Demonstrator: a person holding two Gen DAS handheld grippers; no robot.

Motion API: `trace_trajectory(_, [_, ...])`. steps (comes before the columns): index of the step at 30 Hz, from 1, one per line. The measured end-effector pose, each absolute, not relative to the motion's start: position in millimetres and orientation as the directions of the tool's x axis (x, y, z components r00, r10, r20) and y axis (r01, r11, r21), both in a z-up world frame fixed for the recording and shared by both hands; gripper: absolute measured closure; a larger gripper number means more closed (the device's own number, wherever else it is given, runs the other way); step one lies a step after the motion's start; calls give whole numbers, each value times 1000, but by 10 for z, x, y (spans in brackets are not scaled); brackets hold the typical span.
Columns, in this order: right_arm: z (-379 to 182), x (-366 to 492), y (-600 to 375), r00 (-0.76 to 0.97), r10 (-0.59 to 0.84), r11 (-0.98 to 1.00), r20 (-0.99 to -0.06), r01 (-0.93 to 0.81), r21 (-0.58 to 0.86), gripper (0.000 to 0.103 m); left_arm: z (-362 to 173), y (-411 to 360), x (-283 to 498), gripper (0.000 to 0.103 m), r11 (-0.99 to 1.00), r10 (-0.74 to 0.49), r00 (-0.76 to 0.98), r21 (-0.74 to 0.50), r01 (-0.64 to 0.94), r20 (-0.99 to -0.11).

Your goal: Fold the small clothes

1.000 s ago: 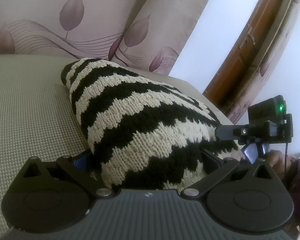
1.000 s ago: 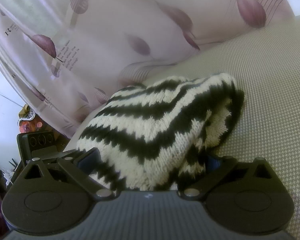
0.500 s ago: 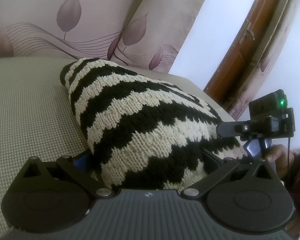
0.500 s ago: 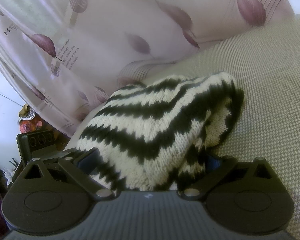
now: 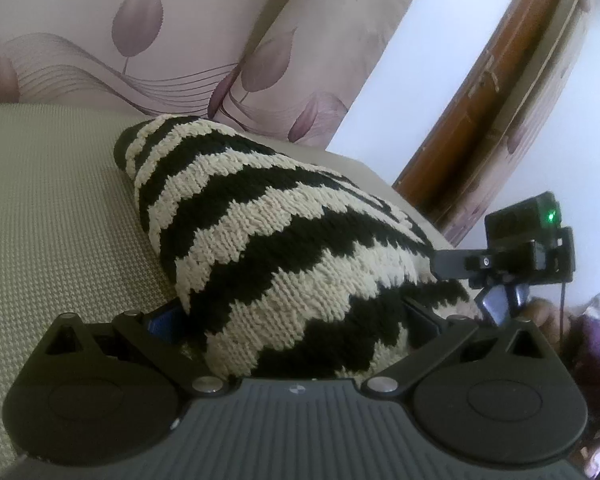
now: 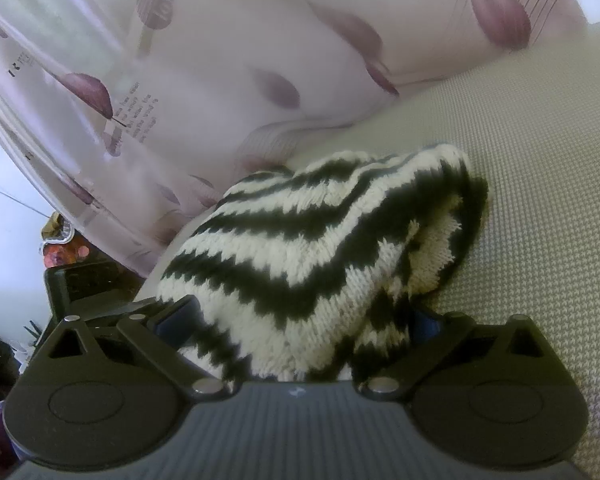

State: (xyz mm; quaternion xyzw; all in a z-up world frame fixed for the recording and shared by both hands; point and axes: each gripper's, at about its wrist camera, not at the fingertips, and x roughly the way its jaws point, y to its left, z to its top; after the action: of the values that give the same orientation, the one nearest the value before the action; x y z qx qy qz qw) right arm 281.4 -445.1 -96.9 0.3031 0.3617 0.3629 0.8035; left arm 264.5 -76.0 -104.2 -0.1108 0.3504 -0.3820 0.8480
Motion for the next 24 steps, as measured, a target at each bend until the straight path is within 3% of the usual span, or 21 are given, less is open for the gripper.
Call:
trace_trajectory(15, [-972,2882,-4444,391,867,458,-308,-384,802,0,-1072,-718,2741,0,642,-765,428,-515,569,-481])
trace_trajectory(18, [-982,2858,-4442,411,858,467,-307,-378,800,9,-1080,-692,2739,0,635,-771,425,-521,570,-474])
trace_trajectory(21, [-1033,2825,-4558,416,843,489,-342,-326,809,37,-1074,-699,2728,0,637,-769,426,-511,577,-477])
trace_trajectory(22, [-1047,2811,-4610,413,838,500,-358,-314,807,42,-1072,-707,2725,0,639,-767,427,-505,581,-480])
trace_trajectory(24, [-1053,2797,-4682,406,838,497,-364,-295,816,42,-1069,-723,2725,0,643,-763,428,-495,585,-484])
